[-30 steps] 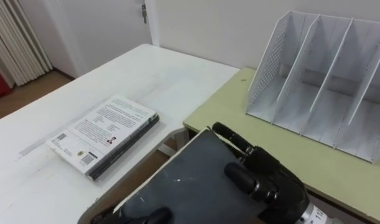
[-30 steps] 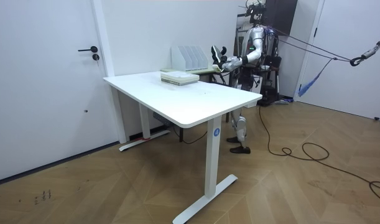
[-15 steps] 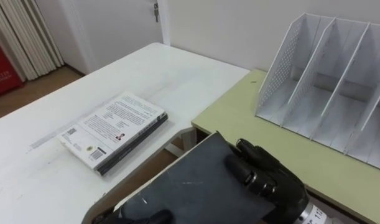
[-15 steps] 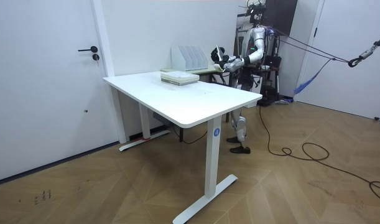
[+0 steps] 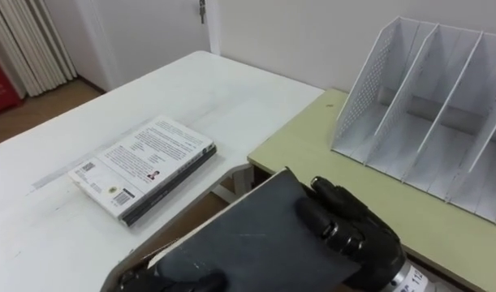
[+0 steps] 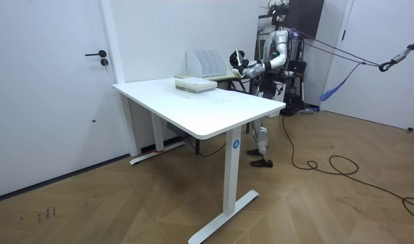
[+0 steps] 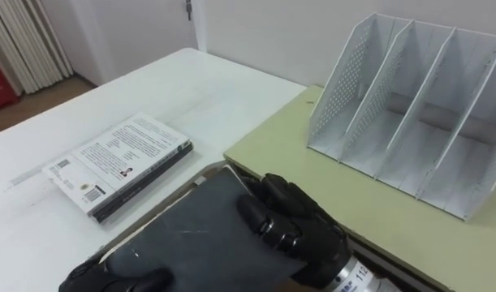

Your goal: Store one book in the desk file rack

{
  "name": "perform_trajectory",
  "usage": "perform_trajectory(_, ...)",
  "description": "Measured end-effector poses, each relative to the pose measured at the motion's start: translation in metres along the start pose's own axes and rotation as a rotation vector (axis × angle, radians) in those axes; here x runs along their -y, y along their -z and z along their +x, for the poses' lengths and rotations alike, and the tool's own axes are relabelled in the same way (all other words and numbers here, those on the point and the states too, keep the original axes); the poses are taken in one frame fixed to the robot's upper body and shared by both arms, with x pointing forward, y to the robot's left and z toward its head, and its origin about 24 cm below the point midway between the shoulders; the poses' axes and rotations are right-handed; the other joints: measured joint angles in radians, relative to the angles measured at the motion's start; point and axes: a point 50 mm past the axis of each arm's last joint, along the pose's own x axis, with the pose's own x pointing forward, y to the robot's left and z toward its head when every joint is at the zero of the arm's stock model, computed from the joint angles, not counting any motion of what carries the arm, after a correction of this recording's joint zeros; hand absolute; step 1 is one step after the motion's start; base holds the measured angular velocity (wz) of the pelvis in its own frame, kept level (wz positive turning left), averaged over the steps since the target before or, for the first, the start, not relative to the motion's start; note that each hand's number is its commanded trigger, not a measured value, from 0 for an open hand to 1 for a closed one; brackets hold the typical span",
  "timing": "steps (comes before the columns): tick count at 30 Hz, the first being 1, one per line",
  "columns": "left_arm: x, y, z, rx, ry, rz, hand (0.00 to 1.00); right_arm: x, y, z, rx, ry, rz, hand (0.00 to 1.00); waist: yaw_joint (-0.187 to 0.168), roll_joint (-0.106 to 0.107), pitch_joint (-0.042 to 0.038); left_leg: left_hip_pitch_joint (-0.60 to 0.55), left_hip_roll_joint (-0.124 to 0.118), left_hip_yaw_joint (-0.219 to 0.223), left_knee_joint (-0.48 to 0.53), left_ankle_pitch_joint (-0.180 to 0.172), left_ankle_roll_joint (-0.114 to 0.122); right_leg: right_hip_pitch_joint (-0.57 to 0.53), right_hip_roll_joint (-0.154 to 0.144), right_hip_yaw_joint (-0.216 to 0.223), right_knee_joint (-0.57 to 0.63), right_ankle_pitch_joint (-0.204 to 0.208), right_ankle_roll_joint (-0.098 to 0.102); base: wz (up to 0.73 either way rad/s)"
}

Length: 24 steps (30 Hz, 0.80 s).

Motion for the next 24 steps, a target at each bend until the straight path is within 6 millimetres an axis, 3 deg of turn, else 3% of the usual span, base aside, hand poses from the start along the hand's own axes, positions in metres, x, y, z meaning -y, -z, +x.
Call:
perform_trajectory(2,-0.003,0.001,-0.001,-0.009,-0.041,0.013,0.00,0.001,0.000,0.000,-0.011,0.007,-0.022,1.00,-0.010,0.006,0.0058,-0.001,0.000,-0.002,0.000,-0.001,0.001,0.003,0.000,-0.001,0.000,0.000,0.000,0.02)
perform_trajectory(5,-0.009,0.003,-0.005,-0.003,-0.091,0.013,0.00,0.001,0.000,-0.001,-0.017,0.011,-0.029,1.00,-0.020,0.009,0.0083,-0.001,0.000,-0.005,-0.005,-0.001,0.001,0.004,0.000,-0.002,0.000,0.000,0.000,0.01)
perform_trajectory(10,-0.017,0.009,-0.010,-0.035,-0.176,0.056,0.00,0.004,-0.004,-0.004,-0.034,0.040,-0.049,1.00,-0.035,0.000,0.0111,0.004,0.000,-0.004,-0.007,0.000,0.001,0.005,0.001,-0.002,-0.003,-0.001,0.000,0.00)
perform_trajectory(13,-0.027,0.028,-0.020,-0.113,-0.274,0.049,0.00,0.006,-0.005,-0.005,-0.049,0.082,-0.082,1.00,-0.047,-0.010,0.0148,0.019,-0.001,-0.002,-0.022,0.000,0.001,0.019,0.001,-0.003,-0.003,-0.001,0.000,-0.02)
perform_trajectory(15,-0.032,0.040,-0.024,-0.148,-0.334,0.034,0.00,0.008,-0.008,-0.007,-0.054,0.109,-0.109,1.00,-0.054,-0.018,0.0119,0.026,0.000,0.003,-0.023,0.000,0.001,0.019,0.003,0.001,-0.008,-0.001,0.000,-0.06)
perform_trajectory(21,-0.039,0.081,-0.040,-0.341,-0.492,0.044,0.00,0.012,-0.045,-0.008,0.022,0.210,-0.281,1.00,-0.072,-0.034,0.0061,0.046,0.001,0.006,-0.040,0.000,0.001,0.039,0.004,0.001,-0.021,-0.001,0.001,0.00)
perform_trajectory(24,-0.040,0.105,-0.050,-0.411,-0.553,-0.016,0.00,0.012,-0.073,-0.005,0.114,0.275,-0.356,1.00,-0.085,-0.036,0.0064,0.052,0.001,0.009,-0.051,0.000,0.001,0.048,0.007,0.002,-0.033,0.001,0.002,0.00)
